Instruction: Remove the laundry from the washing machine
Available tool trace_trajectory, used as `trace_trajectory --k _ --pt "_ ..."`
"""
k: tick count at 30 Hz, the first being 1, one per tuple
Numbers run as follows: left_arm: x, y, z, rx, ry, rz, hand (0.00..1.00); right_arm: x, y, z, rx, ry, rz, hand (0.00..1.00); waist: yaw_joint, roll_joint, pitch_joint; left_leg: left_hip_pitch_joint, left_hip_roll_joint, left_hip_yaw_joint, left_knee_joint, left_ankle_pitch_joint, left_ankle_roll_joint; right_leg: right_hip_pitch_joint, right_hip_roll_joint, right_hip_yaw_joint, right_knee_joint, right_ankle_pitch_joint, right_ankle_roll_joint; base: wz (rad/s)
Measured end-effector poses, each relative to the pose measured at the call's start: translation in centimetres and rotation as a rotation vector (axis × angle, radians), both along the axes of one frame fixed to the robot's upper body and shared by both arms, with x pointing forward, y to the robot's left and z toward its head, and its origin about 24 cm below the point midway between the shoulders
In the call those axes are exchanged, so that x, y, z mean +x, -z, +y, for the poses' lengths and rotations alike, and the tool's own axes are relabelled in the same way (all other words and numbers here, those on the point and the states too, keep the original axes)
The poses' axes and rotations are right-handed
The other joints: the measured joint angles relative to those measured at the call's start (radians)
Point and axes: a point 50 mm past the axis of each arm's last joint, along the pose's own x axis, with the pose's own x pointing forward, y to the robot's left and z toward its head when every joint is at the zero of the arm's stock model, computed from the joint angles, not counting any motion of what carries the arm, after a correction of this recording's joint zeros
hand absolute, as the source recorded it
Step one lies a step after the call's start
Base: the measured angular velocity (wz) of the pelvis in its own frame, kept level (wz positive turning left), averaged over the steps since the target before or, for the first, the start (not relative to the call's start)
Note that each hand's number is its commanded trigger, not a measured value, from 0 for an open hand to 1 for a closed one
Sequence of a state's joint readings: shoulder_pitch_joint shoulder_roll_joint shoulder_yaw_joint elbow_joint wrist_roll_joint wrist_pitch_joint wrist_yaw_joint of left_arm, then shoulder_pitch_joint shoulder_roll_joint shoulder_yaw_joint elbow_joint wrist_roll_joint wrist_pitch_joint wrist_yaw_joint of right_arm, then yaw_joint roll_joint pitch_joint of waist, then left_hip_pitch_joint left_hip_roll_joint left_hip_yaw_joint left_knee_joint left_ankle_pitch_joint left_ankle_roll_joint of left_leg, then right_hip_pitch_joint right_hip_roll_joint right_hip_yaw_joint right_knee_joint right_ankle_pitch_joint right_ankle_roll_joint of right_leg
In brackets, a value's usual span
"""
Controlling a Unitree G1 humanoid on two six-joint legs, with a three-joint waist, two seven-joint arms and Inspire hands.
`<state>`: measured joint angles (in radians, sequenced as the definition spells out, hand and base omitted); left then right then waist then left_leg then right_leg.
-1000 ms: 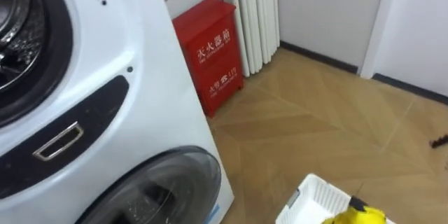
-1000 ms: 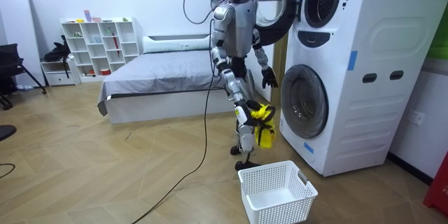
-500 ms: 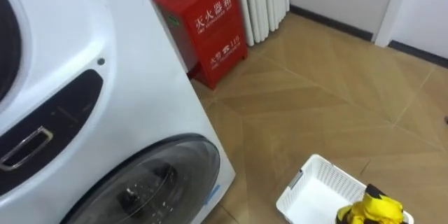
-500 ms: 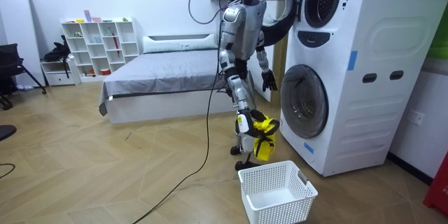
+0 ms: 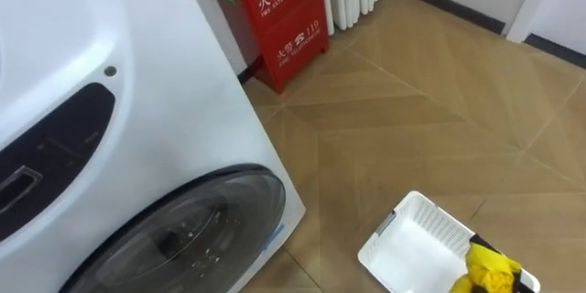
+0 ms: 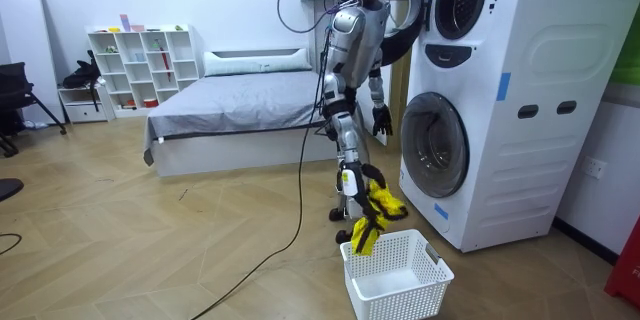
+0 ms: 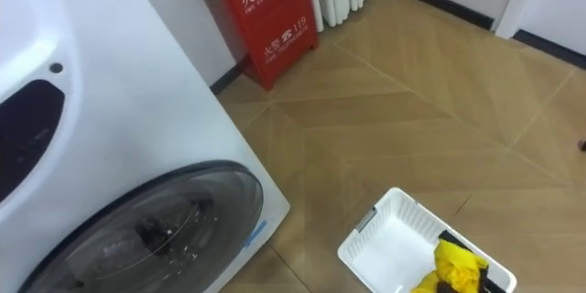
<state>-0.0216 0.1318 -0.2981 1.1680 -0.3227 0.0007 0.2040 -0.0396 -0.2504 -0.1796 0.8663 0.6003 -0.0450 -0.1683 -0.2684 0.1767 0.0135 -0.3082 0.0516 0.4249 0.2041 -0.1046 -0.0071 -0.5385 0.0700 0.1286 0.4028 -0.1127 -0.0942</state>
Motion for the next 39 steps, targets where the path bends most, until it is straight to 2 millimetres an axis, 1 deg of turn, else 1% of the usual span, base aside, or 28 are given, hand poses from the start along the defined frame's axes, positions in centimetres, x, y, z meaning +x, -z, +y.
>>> trace_trajectory --k 3,6,9,10,11,13,15,17,18,21,22,23,24,25,26,27,28,29,30,31,32,33,34,35,36,37,38,39 --pt "0.2 -0.1 0.0 0.001 0.0 -0.005 0.0 -0.5 0.3 -0.1 0.02 0.021 0.004 0.0 0.002 0.001 -0.0006 0.002 0.003 -0.004 0.0 0.0 -0.001 0.006 -0.002 -0.015 0.0 -0.005 -0.003 0.13" --pt "0.3 -0.1 0.0 0.001 0.0 -0.008 0.0 -0.9 0.5 -0.1 0.029 0.034 0.01 0.0 0.002 -0.001 0.0008 0.008 0.006 -0.005 0.0 0.002 -0.003 0.016 -0.003 -0.024 0.0 -0.013 -0.01 0.09" --pt "0.3 -0.1 0.0 0.001 0.0 -0.009 0.0 -1.2 0.6 -0.2 0.042 0.051 0.009 0.0 0.002 -0.002 0.001 0.007 0.006 -0.019 0.0 0.002 -0.004 0.017 -0.005 -0.034 0.003 -0.017 -0.021 0.1" --pt "0.4 -0.1 0.0 0.001 0.0 -0.012 0.0 -1.5 0.8 -0.2 0.042 0.055 0.018 0.0 -0.002 -0.006 0.004 0.006 0.005 -0.02 0.001 0.002 -0.004 0.017 -0.008 -0.045 0.009 -0.021 -0.03 0.28" --pt "0.4 -0.1 0.1 0.002 0.0 -0.015 0.0 -1.9 0.9 -0.3 0.041 0.058 0.027 0.0 -0.002 -0.006 0.0036 0.006 0.005 -0.02 0.001 0.002 -0.004 0.018 -0.012 -0.056 0.013 -0.026 -0.035 0.3" --pt "0.3 -0.1 0.1 0.003 0.0 -0.014 0.0 -2.1 1.0 -0.3 0.041 0.06 0.033 0.0 -0.001 -0.006 0.0037 0.005 0.006 -0.02 0.001 0.006 -0.009 0.021 -0.016 -0.069 0.013 -0.032 -0.037 0.26" --pt "0.3 -0.1 0.1 0.003 -0.001 -0.013 0.0 -2.4 1.1 -0.3 0.042 0.062 0.038 0.0 -0.001 -0.009 0.0055 0.011 0.007 -0.021 0.001 0.007 -0.011 0.032 -0.018 -0.08 0.012 -0.036 -0.041 0.23" --pt "0.3 -0.1 0.1 0.003 0.0 -0.013 0.0 -3.2 1.4 -0.4 0.063 0.09 0.046 0.0 -0.002 -0.013 0.0045 0.027 0.01 -0.021 0.002 0.007 -0.011 0.06 -0.024 -0.106 0.008 -0.046 -0.048 0.29" --pt "0.3 -0.1 0.1 0.004 0.0 -0.014 0.0 -3.5 1.5 -0.4 0.069 0.099 0.048 0.0 -0.001 -0.014 0.0048 0.034 0.011 -0.021 0.002 0.007 -0.011 0.067 -0.025 -0.111 0.008 -0.048 -0.05 0.28" --pt "0.1 -0.1 0.3 0.006 -0.011 -0.01 0.0 -4.5 1.8 -0.5 0.08 0.122 0.066 0.0 -0.001 -0.029 0.005 0.055 0.01 -0.021 0.002 0.009 -0.014 0.096 -0.033 -0.139 0.008 -0.064 -0.056 0.27" --pt "0.0 -0.1 0.4 0.009 -0.009 -0.007 0.0 -5.1 2.0 -0.6 0.081 0.125 0.081 0.0 -0.001 -0.034 0.0039 0.062 0.01 -0.021 0.002 0.009 -0.015 0.107 -0.036 -0.153 0.005 -0.07 -0.057 0.36" --pt "-0.1 -0.1 0.5 0.012 -0.009 -0.005 0.0 -5.8 2.2 -0.6 0.085 0.126 0.097 0.0 0.0 -0.038 0.0046 0.071 0.011 -0.02 0.0 0.009 -0.015 0.125 -0.037 -0.166 -0.007 -0.07 -0.059 0.35" --pt "-0.3 -0.1 0.6 0.014 -0.013 -0.003 0.0 -6.1 2.4 -0.6 0.089 0.126 0.107 0.0 0.002 -0.042 0.0037 0.076 0.011 -0.02 -0.001 0.009 -0.015 0.133 -0.037 -0.171 -0.013 -0.071 -0.06 0.31" --pt "-0.7 0.0 0.8 0.018 -0.021 0.003 0.0 -6.7 2.7 -0.5 0.095 0.126 0.133 0.0 0.003 -0.049 0.0011 0.089 0.011 -0.022 -0.001 0.009 -0.015 0.154 -0.036 -0.182 -0.03 -0.068 -0.064 0.25" --pt "-1.2 0.1 1.1 0.022 -0.025 0.014 0.0 -7.6 3.2 -0.5 0.097 0.121 0.176 0.0 0.005 -0.056 -0.0009 0.108 0.011 -0.025 -0.003 0.008 -0.016 0.184 -0.034 -0.193 -0.048 -0.067 -0.067 0.27" --pt "-1.5 0.1 1.2 0.022 -0.027 0.022 0.0 -8.2 3.5 -0.5 0.098 0.119 0.202 0.0 0.006 -0.064 0.0003 0.12 0.011 -0.03 -0.004 0.007 -0.018 0.202 -0.034 -0.202 -0.062 -0.066 -0.069 0.35" --pt "-2.3 0.3 1.3 0.019 -0.02 0.039 0.0 -9.7 4.0 -0.4 0.096 0.105 0.262 0.0 0.007 -0.069 -0.0028 0.148 0.01 -0.041 -0.01 0.005 -0.022 0.242 -0.032 -0.218 -0.086 -0.064 -0.071 0.35" --pt "-3.1 0.4 1.5 0.017 -0.029 0.054 0.0 -11.1 4.5 -0.2 0.099 0.094 0.312 0.0 0.015 -0.079 -0.0087 0.172 0.009 -0.045 -0.016 0.003 -0.024 0.273 -0.032 -0.23 -0.106 -0.064 -0.072 0.32" --pt "-3.4 0.4 1.6 0.016 -0.041 0.059 0.0 -11.7 4.7 0.0 0.102 0.09 0.332 0.0 0.02 -0.083 -0.0111 0.183 0.009 -0.046 -0.019 0.002 -0.027 0.288 -0.031 -0.235 -0.117 -0.064 -0.073 0.28" --pt "-3.9 0.4 1.7 0.016 -0.058 0.065 0.0 -12.5 5.0 0.5 0.116 0.085 0.354 0.0 0.028 -0.088 -0.0134 0.2 0.009 -0.046 -0.021 0.0 -0.029 0.315 -0.031 -0.25 -0.13 -0.063 -0.075 0.35" --pt "-4.0 0.4 1.8 0.018 -0.061 0.065 0.0 -13.4 5.4 0.9 0.138 0.088 0.387 0.0 0.032 -0.094 -0.0119 0.216 0.008 -0.049 -0.03 -0.001 -0.031 0.339 -0.031 -0.269 -0.141 -0.063 -0.075 0.4" --pt "-4.1 0.4 1.8 0.018 -0.058 0.065 0.0 -13.7 5.5 1.1 0.149 0.086 0.403 0.0 0.035 -0.097 -0.0115 0.227 0.008 -0.054 -0.04 -0.001 -0.031 0.351 -0.031 -0.277 -0.149 -0.063 -0.075 0.38" --pt "-4.1 0.4 1.8 0.02 -0.05 0.066 0.0 -14.3 5.9 1.6 0.167 0.075 0.435 0.0 0.052 -0.102 -0.0103 0.251 0.008 -0.066 -0.057 -0.001 -0.032 0.376 -0.029 -0.291 -0.162 -0.063 -0.075 0.34" --pt "-4.0 0.4 1.7 0.025 -0.029 0.068 0.0 -14.7 6.2 2.1 0.185 0.061 0.461 0.0 0.064 -0.111 -0.0119 0.265 0.006 -0.079 -0.066 -0.001 -0.032 0.394 -0.028 -0.303 -0.17 -0.065 -0.072 0.28" --pt "-4.0 0.4 1.7 0.028 -0.019 0.069 0.0 -14.7 6.3 2.4 0.191 0.049 0.471 0.0 0.075 -0.115 -0.0125 0.272 0.006 -0.082 -0.07 0.0 -0.031 0.401 -0.027 -0.305 -0.175 -0.066 -0.072 0.22" --pt "-4.1 0.5 1.6 0.032 -0.004 0.071 0.0 -14.6 6.5 3.0 0.204 0.018 0.482 0.0 0.09 -0.125 -0.0118 0.28 0.005 -0.088 -0.07 -0.003 -0.034 0.415 -0.027 -0.313 -0.185 -0.067 -0.069 0.28" --pt "-4.3 0.5 1.5 0.033 0.001 0.078 0.0 -14.6 6.6 3.4 0.222 -0.007 0.487 0.0 0.094 -0.135 -0.0131 0.287 0.005 -0.107 -0.07 -0.005 -0.037 0.434 -0.028 -0.331 -0.197 -0.069 -0.066 0.33" --pt "-4.4 0.5 1.5 0.032 -0.001 0.08 0.0 -14.6 6.7 3.6 0.229 -0.015 0.489 0.0 0.1 -0.139 -0.0129 0.293 0.004 -0.113 -0.07 -0.008 -0.038 0.441 -0.028 -0.337 -0.201 -0.07 -0.064 0.36"
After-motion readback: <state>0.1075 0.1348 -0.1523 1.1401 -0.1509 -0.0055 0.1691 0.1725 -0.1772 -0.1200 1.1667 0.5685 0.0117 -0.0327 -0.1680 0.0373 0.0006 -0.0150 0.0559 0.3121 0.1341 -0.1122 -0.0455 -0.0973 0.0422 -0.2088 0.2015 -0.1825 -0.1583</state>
